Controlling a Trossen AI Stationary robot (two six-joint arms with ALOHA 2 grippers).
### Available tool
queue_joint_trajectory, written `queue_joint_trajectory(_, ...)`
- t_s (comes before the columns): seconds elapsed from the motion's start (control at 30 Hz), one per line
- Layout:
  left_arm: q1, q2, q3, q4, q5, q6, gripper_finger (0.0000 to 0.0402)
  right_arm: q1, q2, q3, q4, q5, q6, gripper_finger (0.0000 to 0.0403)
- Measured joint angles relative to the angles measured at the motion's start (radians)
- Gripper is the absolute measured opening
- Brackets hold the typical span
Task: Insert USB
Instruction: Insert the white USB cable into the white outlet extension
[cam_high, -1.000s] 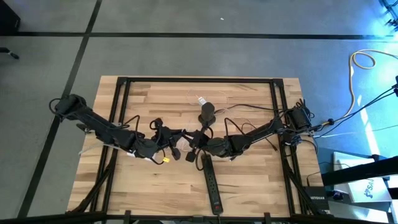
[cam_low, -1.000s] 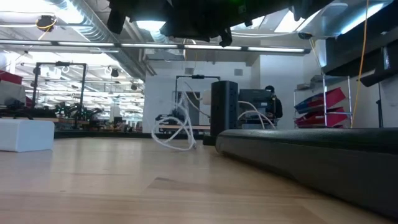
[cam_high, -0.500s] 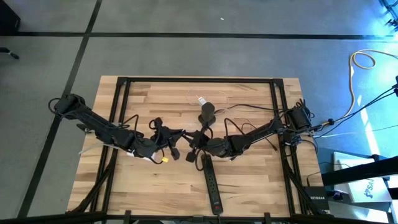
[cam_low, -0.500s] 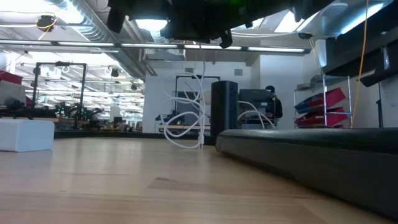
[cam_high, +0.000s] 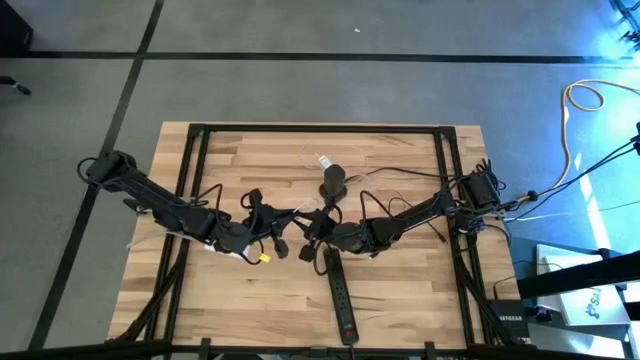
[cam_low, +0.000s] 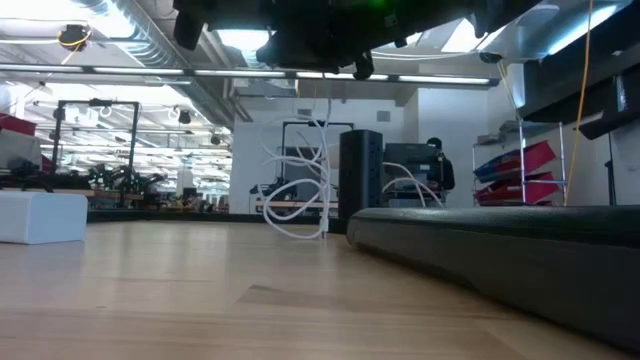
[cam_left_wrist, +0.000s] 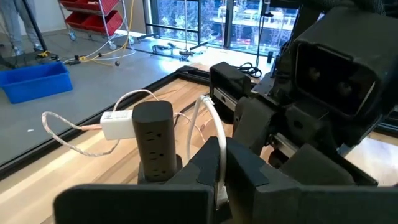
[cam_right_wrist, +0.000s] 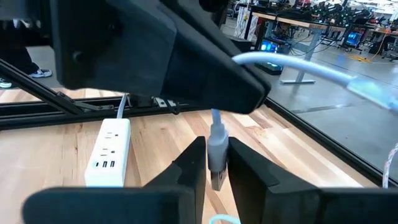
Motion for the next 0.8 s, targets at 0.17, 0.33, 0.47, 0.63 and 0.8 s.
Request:
queue_joint_trajectory(0.17, 0.000, 0.000, 0.000, -0.004, -0.022, -0.003, 0.0000, 0.002, 0.000, 0.000, 0.029, 0.001, -0.002, 0.0041)
queue_joint_trajectory(0.33, 0.000, 0.001, 0.000, -0.008, -0.032, -0.029, 0.0000, 0.003, 0.000, 0.000, 0.021, 0.045, 0.001, 0.0041)
queue_joint_trajectory(0.47, 0.000, 0.001, 0.000, -0.037, -0.044, -0.058, 0.0000, 0.003, 0.000, 0.000, 0.024, 0.046, -0.005, 0.0041)
queue_joint_trajectory(0.63, 0.002, 0.002, 0.000, -0.053, -0.045, -0.078, 0.0000, 0.003, 0.000, 0.000, 0.030, 0.052, -0.006, 0.0042)
queue_joint_trajectory(0.8, 0.003, 0.002, 0.000, -0.052, -0.049, -0.076, 0.0000, 0.003, 0.000, 0.001, 0.022, 0.060, -0.011, 0.0042)
